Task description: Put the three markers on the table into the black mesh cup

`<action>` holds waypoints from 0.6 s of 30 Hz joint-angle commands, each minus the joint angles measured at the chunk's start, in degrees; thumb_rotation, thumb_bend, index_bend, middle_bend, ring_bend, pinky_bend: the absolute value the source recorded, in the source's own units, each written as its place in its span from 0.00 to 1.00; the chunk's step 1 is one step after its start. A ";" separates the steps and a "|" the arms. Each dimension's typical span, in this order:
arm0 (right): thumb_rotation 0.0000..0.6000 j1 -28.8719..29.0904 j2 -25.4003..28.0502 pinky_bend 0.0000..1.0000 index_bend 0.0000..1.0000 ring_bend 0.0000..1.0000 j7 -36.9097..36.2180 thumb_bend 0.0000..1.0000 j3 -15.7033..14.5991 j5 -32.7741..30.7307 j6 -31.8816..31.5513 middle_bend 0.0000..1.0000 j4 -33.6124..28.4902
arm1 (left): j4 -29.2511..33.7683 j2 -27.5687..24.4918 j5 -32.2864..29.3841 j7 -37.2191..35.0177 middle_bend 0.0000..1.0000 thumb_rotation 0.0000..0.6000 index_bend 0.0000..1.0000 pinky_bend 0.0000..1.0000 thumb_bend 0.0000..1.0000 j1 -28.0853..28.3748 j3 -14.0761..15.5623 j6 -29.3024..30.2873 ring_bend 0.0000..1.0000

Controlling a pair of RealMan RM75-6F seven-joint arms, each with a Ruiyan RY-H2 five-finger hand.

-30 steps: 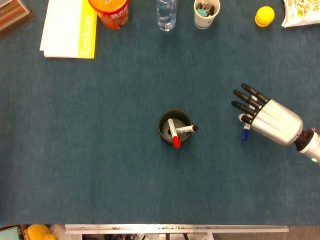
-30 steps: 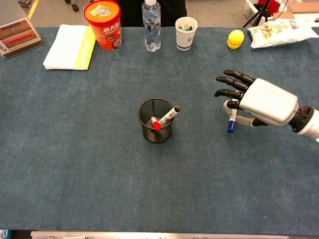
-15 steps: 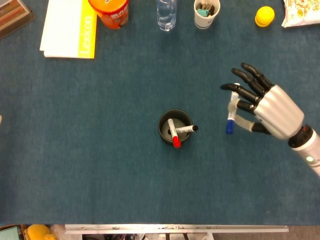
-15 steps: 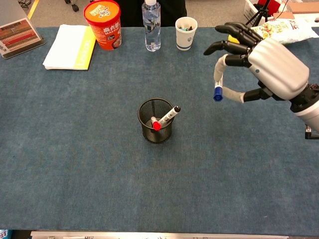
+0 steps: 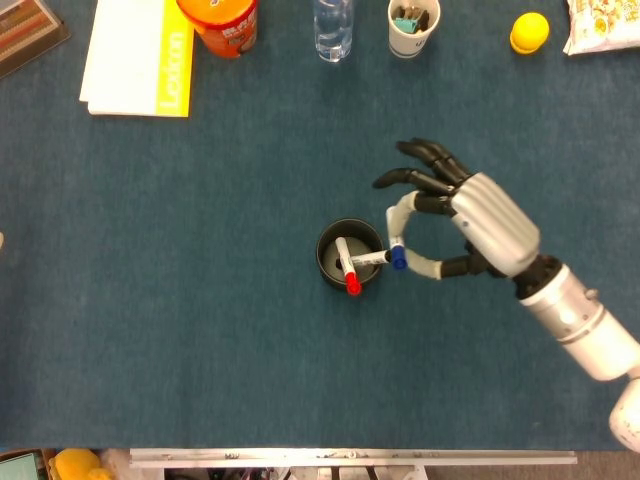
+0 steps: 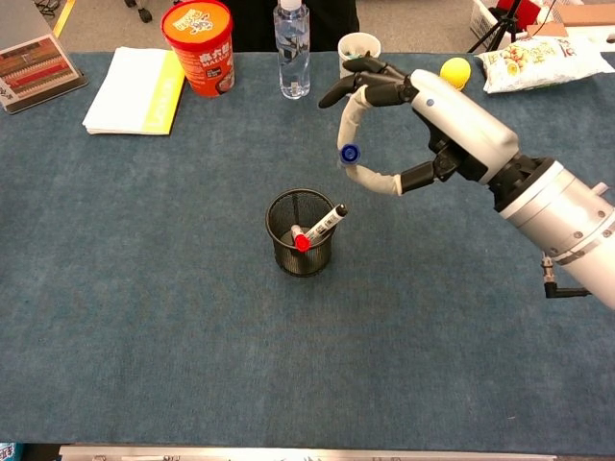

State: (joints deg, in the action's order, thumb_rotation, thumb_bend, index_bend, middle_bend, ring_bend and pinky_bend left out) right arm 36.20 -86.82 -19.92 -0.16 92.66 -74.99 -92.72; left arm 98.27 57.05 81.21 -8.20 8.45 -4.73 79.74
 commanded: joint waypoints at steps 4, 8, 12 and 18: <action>1.00 1.32 -1.86 0.00 0.67 0.06 -3.75 0.38 1.99 -4.73 5.89 0.29 -2.85 | -0.09 0.16 0.14 0.05 0.01 1.00 0.26 0.08 0.23 0.06 0.11 -0.11 0.00; 1.00 1.67 -3.15 0.00 0.67 0.06 -5.66 0.38 3.04 -6.99 8.52 0.29 -2.91 | -0.13 0.17 0.09 0.04 0.01 1.00 0.26 0.08 0.23 0.00 0.12 -0.03 0.00; 1.00 1.74 -4.32 0.00 0.67 0.06 -6.43 0.38 3.51 -8.20 10.40 0.29 -2.81 | -0.14 0.09 0.08 0.00 0.01 1.00 0.26 0.08 0.23 -0.12 0.18 0.09 0.00; 1.00 1.36 -5.67 0.00 0.67 0.06 -6.04 0.38 3.49 -9.31 12.19 0.29 -1.15 | -0.35 0.14 0.00 -0.30 0.01 1.00 0.26 0.08 0.23 -0.24 0.23 0.13 0.00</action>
State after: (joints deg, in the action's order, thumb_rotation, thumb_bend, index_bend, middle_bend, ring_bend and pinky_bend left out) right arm 37.69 -92.20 -25.96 3.36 83.64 -63.15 -94.22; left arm 97.93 57.18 81.20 -8.49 8.22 -4.51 79.87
